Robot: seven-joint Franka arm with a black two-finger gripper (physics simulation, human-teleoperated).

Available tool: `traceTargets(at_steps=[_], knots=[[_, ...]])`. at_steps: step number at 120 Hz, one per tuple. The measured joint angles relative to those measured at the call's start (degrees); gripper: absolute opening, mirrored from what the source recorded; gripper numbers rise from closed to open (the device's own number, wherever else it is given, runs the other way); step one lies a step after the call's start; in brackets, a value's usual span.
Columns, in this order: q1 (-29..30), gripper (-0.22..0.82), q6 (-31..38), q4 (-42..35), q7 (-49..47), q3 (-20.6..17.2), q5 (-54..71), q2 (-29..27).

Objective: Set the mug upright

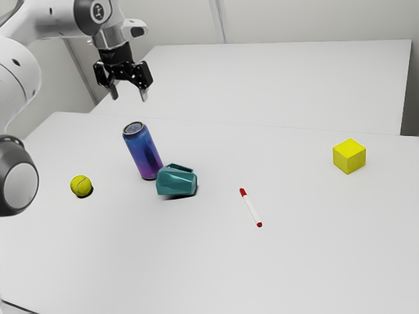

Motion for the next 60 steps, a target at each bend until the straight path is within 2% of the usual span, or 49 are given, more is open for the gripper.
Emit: traceTargets(at_steps=[20, 29, 50, 60], knots=[[0.87, 0.60, -1.27, 0.23, -0.07, -0.60, -0.44, -0.50], [1.16, 0.60, -1.50, -1.91, -0.15, -0.59, -3.95, -2.18], [0.23, 0.60, 5.94, -22.69, -0.43, -3.08, -6.94, -13.78], [0.47, 0.60, 9.83, -29.86, -0.84, -4.22, -6.91, -18.63]])
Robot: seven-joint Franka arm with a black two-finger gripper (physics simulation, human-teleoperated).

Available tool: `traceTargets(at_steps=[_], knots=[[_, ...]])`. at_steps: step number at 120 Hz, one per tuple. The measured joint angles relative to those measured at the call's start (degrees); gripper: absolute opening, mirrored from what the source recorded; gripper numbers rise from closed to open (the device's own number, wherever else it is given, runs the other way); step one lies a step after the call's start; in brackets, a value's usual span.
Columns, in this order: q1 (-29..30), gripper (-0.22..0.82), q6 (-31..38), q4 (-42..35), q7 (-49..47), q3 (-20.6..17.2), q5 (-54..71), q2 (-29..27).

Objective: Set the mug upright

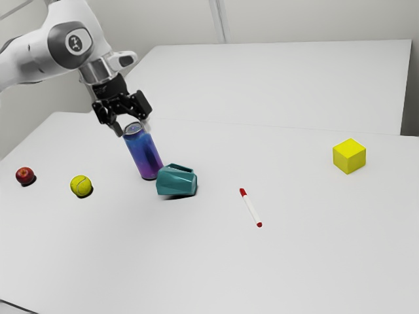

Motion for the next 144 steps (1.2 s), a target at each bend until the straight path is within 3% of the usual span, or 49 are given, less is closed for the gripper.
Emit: traceTargets(at_steps=[21, 54, 113, 144], knots=[[-0.25, 0.60, 8.49, -11.44, -1.15, -1.40, 2.32, -6.04], [-1.49, 0.60, 22.64, -20.90, -2.15, -1.67, 4.12, -6.16], [-2.25, 0.60, 39.24, -22.75, 0.78, -1.66, -4.39, 4.07], [-1.24, 0.60, 44.58, -26.26, 6.08, -1.42, -10.91, 4.72]])
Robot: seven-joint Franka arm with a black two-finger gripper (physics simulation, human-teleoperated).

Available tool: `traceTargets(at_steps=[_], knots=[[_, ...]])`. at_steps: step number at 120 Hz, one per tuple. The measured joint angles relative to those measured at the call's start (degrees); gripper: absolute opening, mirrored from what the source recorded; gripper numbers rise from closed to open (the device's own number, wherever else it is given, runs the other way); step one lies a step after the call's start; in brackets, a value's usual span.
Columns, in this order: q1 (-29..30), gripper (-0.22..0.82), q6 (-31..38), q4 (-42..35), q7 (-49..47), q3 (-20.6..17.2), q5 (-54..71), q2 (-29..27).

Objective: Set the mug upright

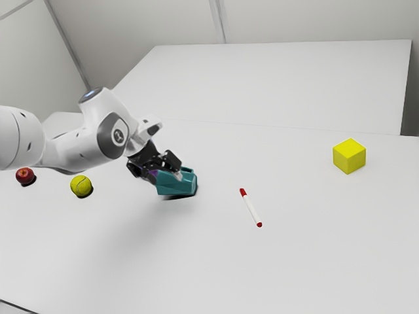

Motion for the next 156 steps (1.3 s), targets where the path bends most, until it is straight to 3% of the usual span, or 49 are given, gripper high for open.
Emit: traceTargets(at_steps=[82, 156], knots=[[1.85, 0.60, 6.33, 2.50, 23.03, 0.05, -21.54, 7.10], [3.02, 0.60, 4.93, 2.76, 44.46, 0.05, -42.10, 9.99]])
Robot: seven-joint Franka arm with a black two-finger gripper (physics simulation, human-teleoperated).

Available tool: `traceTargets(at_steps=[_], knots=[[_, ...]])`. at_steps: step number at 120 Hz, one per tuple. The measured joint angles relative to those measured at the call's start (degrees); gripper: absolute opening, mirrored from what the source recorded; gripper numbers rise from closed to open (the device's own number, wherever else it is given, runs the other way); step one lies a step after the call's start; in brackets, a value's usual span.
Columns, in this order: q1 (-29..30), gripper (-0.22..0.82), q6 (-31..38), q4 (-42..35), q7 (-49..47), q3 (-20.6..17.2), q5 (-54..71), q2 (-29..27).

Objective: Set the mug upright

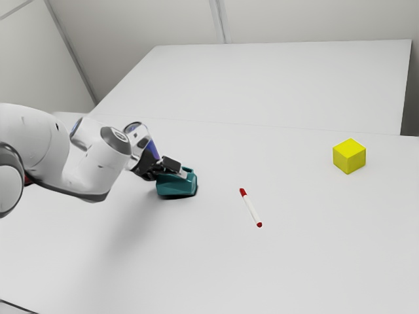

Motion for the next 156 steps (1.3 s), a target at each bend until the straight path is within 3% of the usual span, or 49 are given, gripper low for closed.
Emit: traceTargets(at_steps=[23, 33, 70, 96, 128, 156], knots=[[0.64, 0.60, -3.35, 0.05, 6.43, 0.00, -5.86, 0.36], [0.59, 0.55, -4.43, 0.08, 8.78, -0.01, -7.21, 0.36], [-0.11, 0.12, -6.39, 0.38, 15.02, -0.14, -9.31, -0.11], [-1.46, -0.10, -6.73, 0.71, 17.83, -0.25, -9.39, -2.45], [-4.04, -0.17, -6.82, 0.59, 19.75, -0.37, -3.65, -6.31], [-4.35, -0.18, -8.73, 1.10, 15.85, -0.78, 20.05, -8.78]])
